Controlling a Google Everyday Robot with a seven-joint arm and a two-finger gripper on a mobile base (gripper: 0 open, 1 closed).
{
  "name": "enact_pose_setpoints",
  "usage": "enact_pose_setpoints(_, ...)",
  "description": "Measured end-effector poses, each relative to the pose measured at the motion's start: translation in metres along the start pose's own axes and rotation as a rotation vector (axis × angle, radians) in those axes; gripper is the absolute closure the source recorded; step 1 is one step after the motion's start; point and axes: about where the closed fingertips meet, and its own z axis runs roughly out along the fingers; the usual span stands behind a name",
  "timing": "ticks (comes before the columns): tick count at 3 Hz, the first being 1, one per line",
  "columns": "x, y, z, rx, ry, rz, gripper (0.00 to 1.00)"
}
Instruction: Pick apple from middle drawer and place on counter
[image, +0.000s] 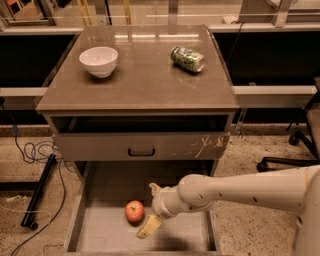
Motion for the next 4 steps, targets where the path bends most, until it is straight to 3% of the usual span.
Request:
enact_pose_setpoints(2, -0.01, 0.009, 0.053, -0.099, -0.097, -0.008, 0.0)
enact_pose_setpoints(4, -0.016, 0.015, 0.071, -0.088, -0.173, -0.051, 0.0)
